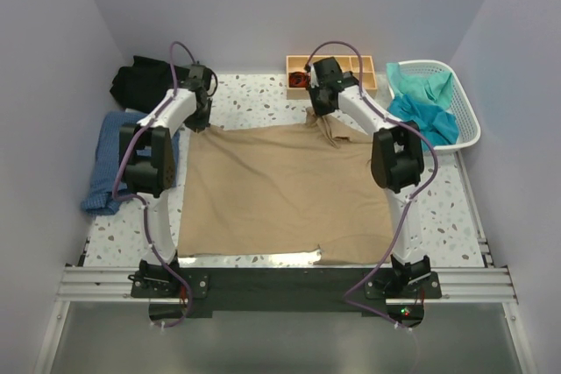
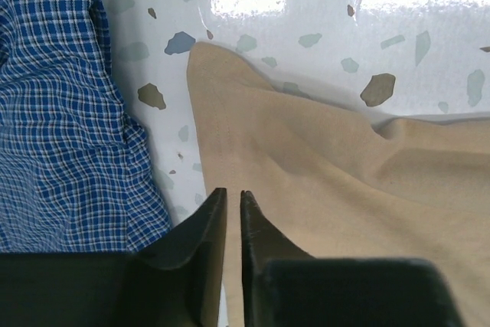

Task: Fold and stack the t-shirts
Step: Fold the tshirt

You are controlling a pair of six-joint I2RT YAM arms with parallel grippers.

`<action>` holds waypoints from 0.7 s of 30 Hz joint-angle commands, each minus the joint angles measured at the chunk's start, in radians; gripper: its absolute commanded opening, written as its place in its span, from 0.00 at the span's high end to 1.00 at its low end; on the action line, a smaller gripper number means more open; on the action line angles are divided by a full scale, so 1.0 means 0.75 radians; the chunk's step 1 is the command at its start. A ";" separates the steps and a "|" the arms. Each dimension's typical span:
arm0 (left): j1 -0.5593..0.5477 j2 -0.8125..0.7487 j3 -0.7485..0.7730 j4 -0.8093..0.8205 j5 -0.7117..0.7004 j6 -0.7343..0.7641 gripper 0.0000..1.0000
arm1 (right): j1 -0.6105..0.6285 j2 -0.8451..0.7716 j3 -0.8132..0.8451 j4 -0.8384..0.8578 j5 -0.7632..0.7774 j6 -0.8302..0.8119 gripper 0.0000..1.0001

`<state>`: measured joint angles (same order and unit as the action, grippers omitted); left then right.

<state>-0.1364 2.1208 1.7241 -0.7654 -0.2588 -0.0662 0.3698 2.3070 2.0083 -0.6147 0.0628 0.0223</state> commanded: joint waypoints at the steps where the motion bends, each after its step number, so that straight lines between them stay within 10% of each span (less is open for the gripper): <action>1: 0.018 0.025 0.033 0.008 0.004 0.008 0.91 | -0.004 -0.092 0.061 0.000 0.139 -0.067 1.00; 5: 0.024 0.044 0.051 0.000 0.004 0.002 0.88 | -0.010 -0.096 0.075 -0.029 0.213 -0.097 1.00; 8: 0.026 0.046 0.051 0.000 -0.015 -0.006 0.62 | -0.019 -0.114 0.063 -0.025 0.241 -0.110 1.00; 10: 0.026 0.046 0.043 0.006 -0.027 -0.016 0.00 | -0.031 -0.129 0.055 -0.021 0.237 -0.116 1.00; 21: 0.032 0.091 0.125 0.108 0.073 -0.030 0.00 | -0.068 -0.180 0.000 -0.005 0.194 -0.097 1.00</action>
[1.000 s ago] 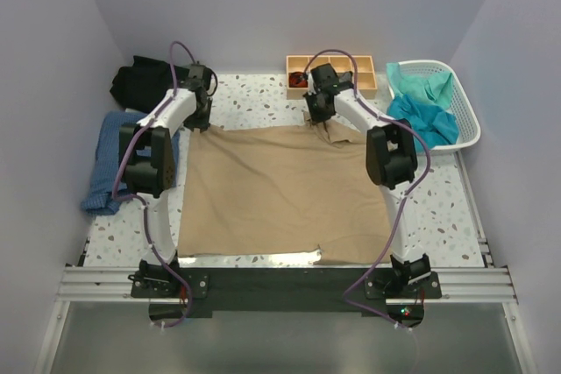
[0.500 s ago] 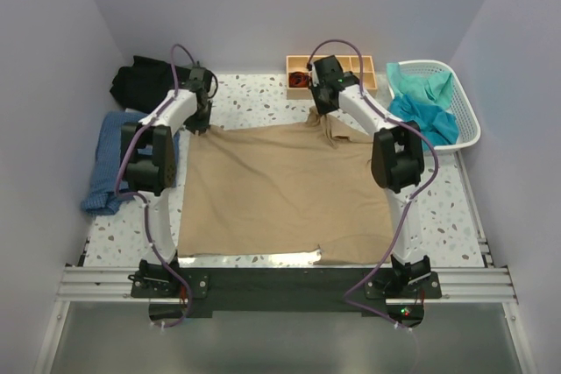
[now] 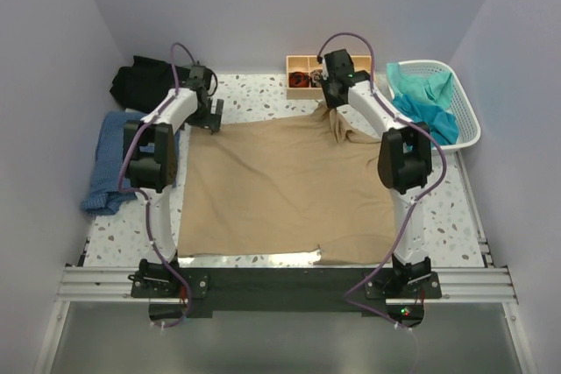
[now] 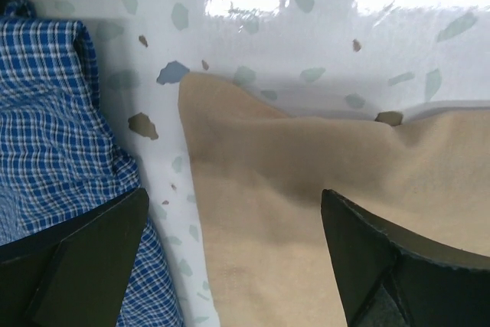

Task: Fold and stack the t-shirts
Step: Fold the tshirt

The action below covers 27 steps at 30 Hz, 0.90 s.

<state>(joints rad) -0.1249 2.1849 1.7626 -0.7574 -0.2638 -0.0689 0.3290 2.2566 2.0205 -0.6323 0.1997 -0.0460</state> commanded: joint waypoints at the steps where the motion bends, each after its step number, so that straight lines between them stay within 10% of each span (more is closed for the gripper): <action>1: 0.021 -0.017 0.063 0.122 0.112 -0.037 0.00 | -0.013 -0.115 -0.021 0.019 -0.004 -0.004 1.00; 16: 0.087 0.075 0.049 0.300 0.315 -0.086 0.13 | -0.091 -0.180 -0.070 0.035 -0.031 0.012 1.00; 27: 0.089 0.134 0.006 0.364 0.325 -0.086 0.58 | -0.105 -0.235 -0.082 0.023 -0.064 0.016 1.00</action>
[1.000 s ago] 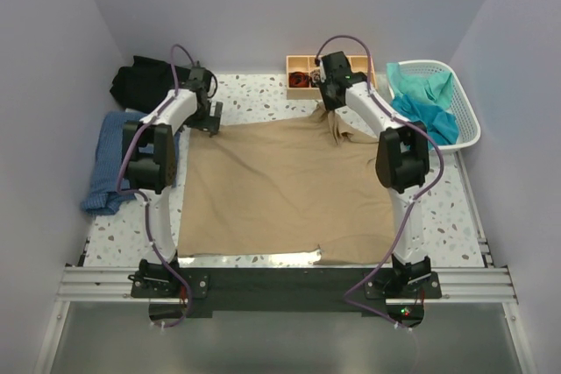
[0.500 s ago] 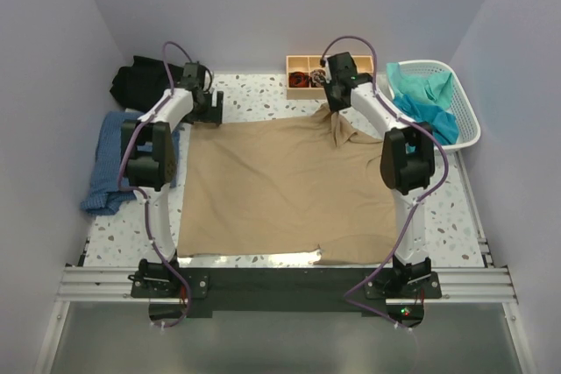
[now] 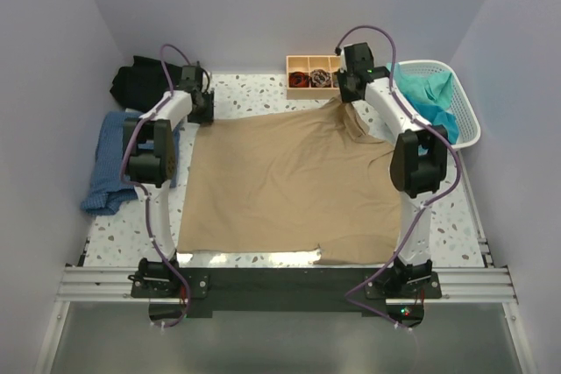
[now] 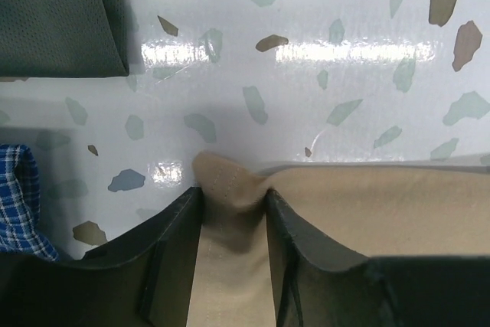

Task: Fold and stack the t-shirts
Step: Fold the tshirt

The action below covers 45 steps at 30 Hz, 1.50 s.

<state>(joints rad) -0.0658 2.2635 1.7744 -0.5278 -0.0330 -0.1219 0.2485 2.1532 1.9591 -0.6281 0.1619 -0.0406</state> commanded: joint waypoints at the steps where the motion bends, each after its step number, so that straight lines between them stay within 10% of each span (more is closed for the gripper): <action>1: 0.010 0.032 -0.012 0.059 0.019 -0.015 0.60 | 0.002 -0.102 -0.004 0.021 -0.015 0.009 1.00; 13: 0.010 -0.058 -0.014 0.023 -0.021 -0.062 1.00 | 0.002 -0.122 0.002 -0.130 -0.018 -0.017 1.00; 45: -0.057 -0.752 -0.713 0.117 -0.091 -0.253 1.00 | 0.092 -0.527 -0.710 -0.408 -0.200 0.183 1.00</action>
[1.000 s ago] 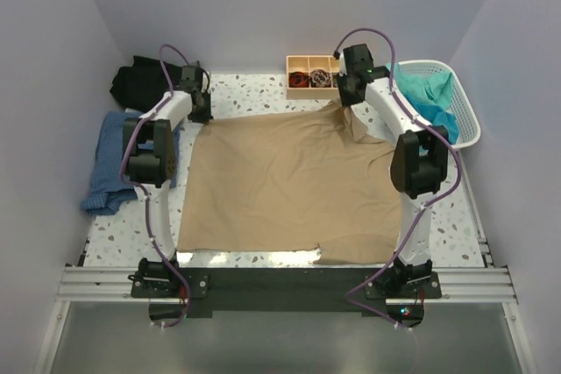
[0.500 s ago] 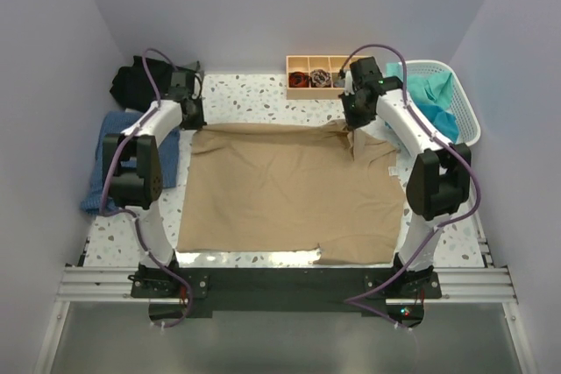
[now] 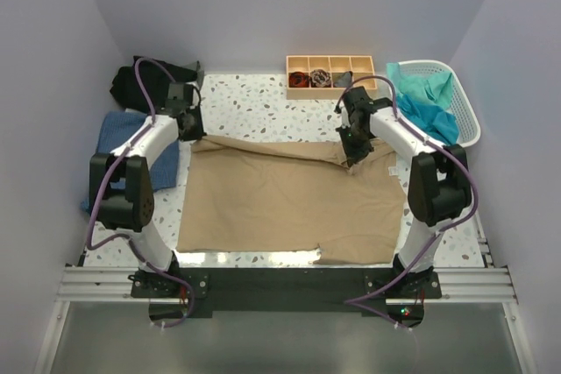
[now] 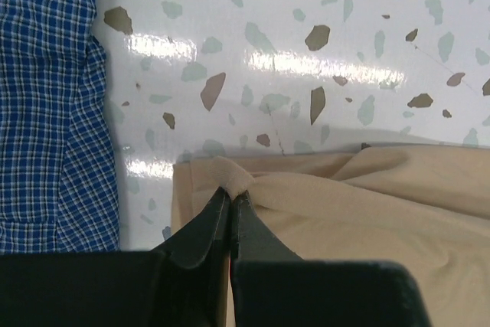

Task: Fold and stack the t-shirts
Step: Fold the tshirt

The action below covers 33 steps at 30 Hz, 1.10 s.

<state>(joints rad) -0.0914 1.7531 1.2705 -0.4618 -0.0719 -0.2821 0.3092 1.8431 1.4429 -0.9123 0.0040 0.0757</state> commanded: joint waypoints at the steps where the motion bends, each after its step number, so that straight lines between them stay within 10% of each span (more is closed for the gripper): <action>1: -0.025 -0.073 -0.056 0.017 -0.037 -0.041 1.00 | 0.015 -0.120 -0.022 -0.041 0.027 0.028 1.00; 18: -0.070 -0.110 -0.199 -0.027 -0.172 -0.068 0.92 | 0.066 -0.158 -0.065 -0.130 -0.096 0.018 0.92; 20: -0.070 -0.112 -0.205 -0.024 -0.146 -0.064 0.72 | 0.079 -0.161 -0.111 -0.103 -0.146 0.030 0.70; 21: -0.072 -0.110 -0.203 -0.031 -0.145 -0.068 0.49 | 0.081 -0.167 -0.124 -0.099 -0.146 0.040 0.30; 29: -0.079 -0.312 -0.205 0.029 -0.135 -0.072 0.38 | 0.081 -0.389 -0.157 0.063 0.066 0.191 0.29; 33: -0.085 -0.296 -0.148 0.068 0.034 -0.043 0.52 | 0.077 -0.414 -0.208 0.243 0.152 0.245 0.25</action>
<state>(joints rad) -0.1463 1.5421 1.1069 -0.4774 -0.1413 -0.3271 0.3706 1.5730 1.3087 -0.8829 0.0273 0.1867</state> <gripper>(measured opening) 0.520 0.737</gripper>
